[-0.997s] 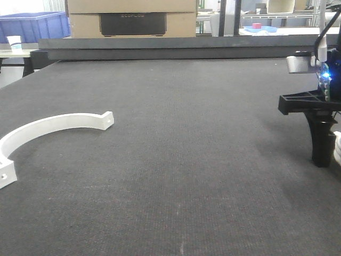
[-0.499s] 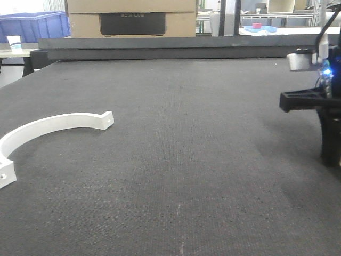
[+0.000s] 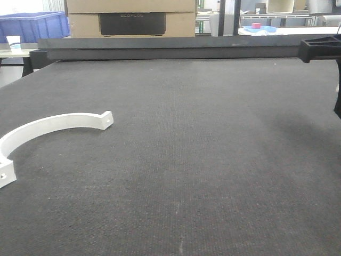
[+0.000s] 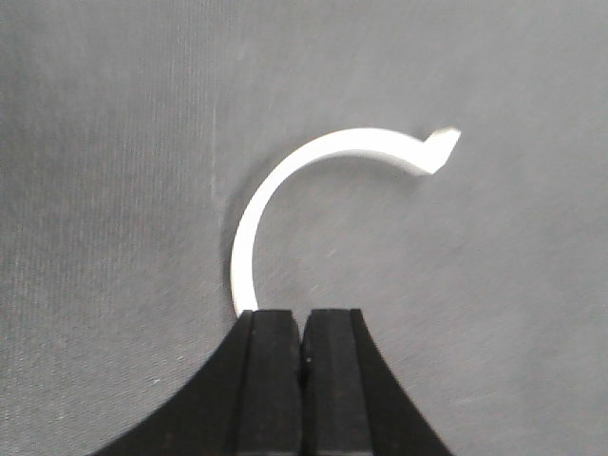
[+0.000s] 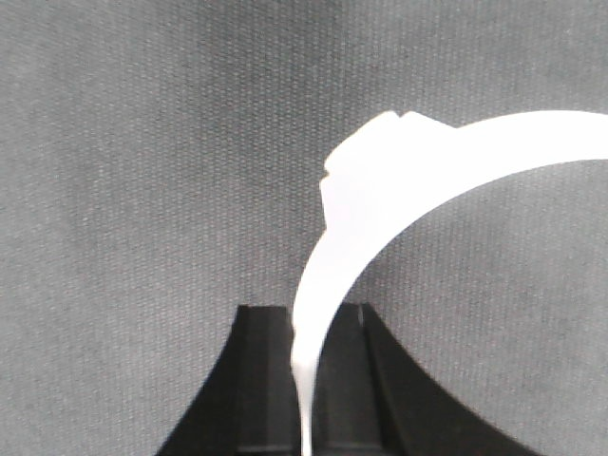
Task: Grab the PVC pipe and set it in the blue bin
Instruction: 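Close both grippers around the white clamp's arc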
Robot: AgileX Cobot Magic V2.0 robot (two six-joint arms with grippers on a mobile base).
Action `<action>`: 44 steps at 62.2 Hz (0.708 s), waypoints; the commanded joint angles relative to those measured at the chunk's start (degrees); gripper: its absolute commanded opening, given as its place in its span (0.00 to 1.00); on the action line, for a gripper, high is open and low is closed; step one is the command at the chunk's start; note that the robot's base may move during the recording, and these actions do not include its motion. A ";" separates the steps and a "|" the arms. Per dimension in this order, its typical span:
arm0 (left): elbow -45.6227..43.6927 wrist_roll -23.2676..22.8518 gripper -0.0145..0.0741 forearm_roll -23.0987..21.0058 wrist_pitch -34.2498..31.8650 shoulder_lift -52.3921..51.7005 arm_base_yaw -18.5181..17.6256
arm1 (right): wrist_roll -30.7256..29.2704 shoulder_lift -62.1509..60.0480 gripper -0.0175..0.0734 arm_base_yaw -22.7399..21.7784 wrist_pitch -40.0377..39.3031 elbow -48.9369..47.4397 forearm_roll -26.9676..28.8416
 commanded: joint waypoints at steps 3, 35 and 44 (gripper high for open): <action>-3.14 -4.09 0.04 6.17 1.37 6.47 -4.03 | -0.34 -0.62 0.01 -0.01 -0.43 -0.07 -0.96; -2.73 -11.64 0.04 11.78 0.13 16.11 -6.96 | -0.34 -0.61 0.01 -0.01 -1.60 -0.07 -0.96; -2.73 -10.55 0.04 10.22 -0.13 18.07 -6.96 | -0.34 -0.61 0.01 -0.01 -2.39 -0.07 -0.96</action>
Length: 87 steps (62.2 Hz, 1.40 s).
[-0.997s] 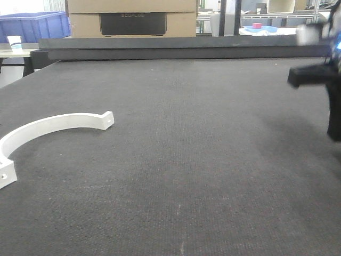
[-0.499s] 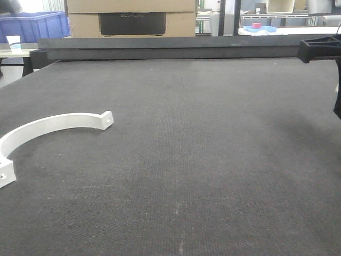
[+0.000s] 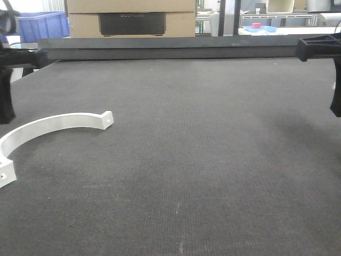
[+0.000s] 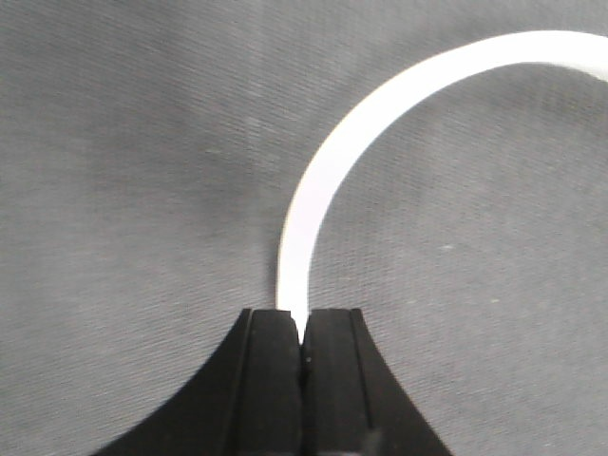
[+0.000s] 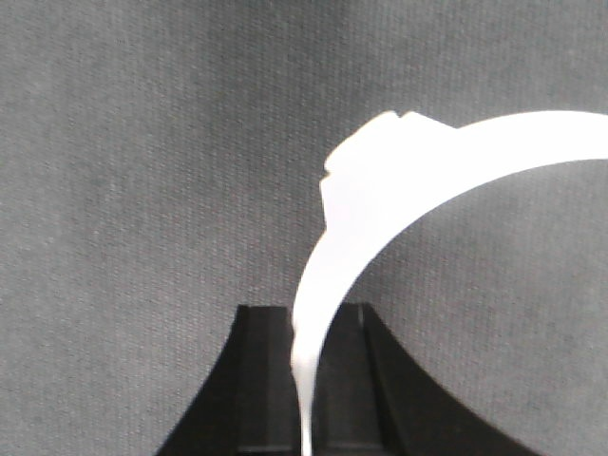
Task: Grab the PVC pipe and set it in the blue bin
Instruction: 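Close both grippers around the white clamp's arc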
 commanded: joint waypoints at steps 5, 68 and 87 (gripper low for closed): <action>0.22 0.35 0.06 -0.69 -0.67 1.42 -0.25 | -0.15 -0.61 0.01 -0.01 -0.99 -0.07 -0.96; 0.82 0.35 0.03 0.36 -0.93 7.71 -0.25 | -0.15 -0.28 0.01 -0.01 -5.04 -0.07 -0.96; 0.71 0.35 0.04 -0.91 0.07 4.97 -0.37 | -0.15 -0.28 0.01 -0.01 -7.44 -0.07 0.49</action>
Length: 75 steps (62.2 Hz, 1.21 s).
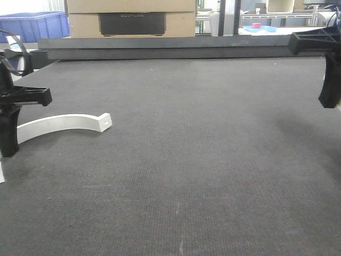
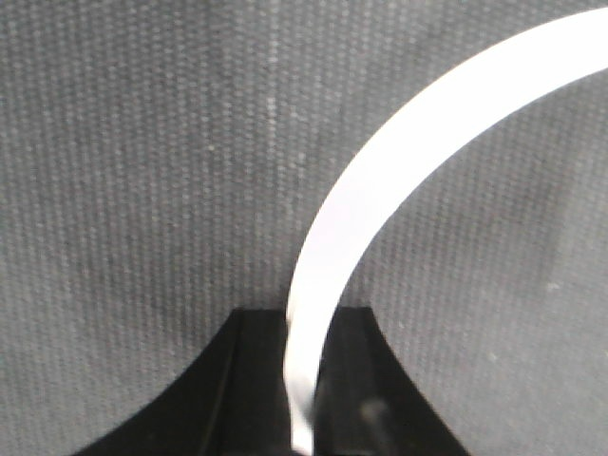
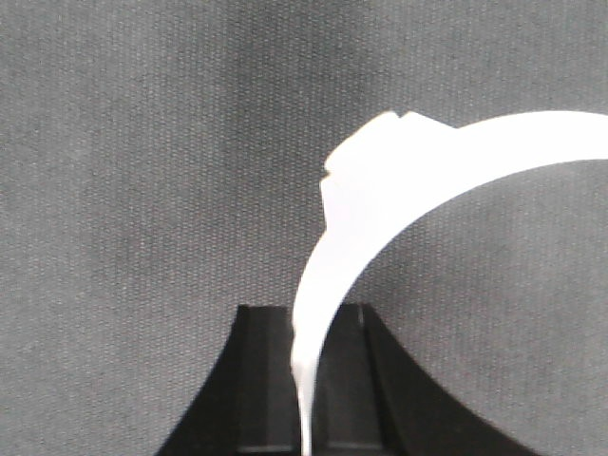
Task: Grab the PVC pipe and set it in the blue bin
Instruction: 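Close both grippers around the white clamp's arc, then lift the white clamp off the table with both grippers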
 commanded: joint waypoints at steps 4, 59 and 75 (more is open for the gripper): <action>-0.06 0.00 0.04 -1.78 0.32 -3.65 -1.03 | -0.03 -0.28 0.01 -0.01 -3.97 -0.07 0.06; 11.38 -4.72 0.04 -1.22 -29.56 -34.67 -1.48 | 0.49 -20.93 0.01 -7.71 -19.00 8.47 -7.76; 23.52 -4.72 0.04 -0.66 -36.59 -43.89 4.57 | 0.49 -31.79 0.01 -7.87 -31.42 21.25 -7.25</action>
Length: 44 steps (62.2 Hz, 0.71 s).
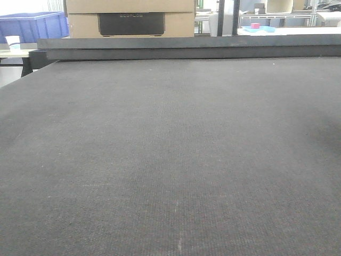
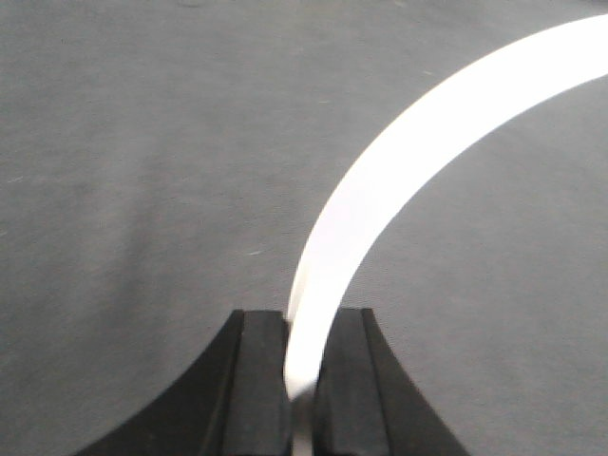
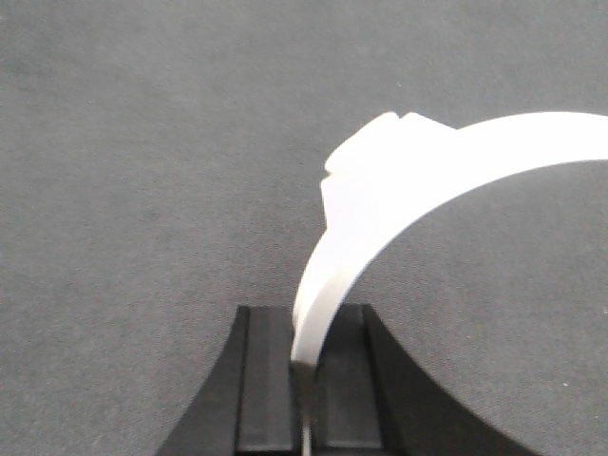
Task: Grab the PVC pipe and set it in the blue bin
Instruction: 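Lift the white clamp off the table with both grippers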
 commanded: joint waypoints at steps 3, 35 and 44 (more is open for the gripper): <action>4.70 -0.40 0.04 1.68 -4.60 -5.53 2.01 | 0.12 -6.17 0.01 -0.42 -6.63 4.67 0.34; 12.91 -0.40 0.04 9.05 -10.99 -26.95 2.16 | 0.12 -30.91 0.01 -0.42 -12.41 8.63 -4.58; 12.91 -0.40 0.04 12.92 -11.10 -29.08 2.16 | 0.12 -32.84 0.01 -0.42 -14.77 8.63 -4.58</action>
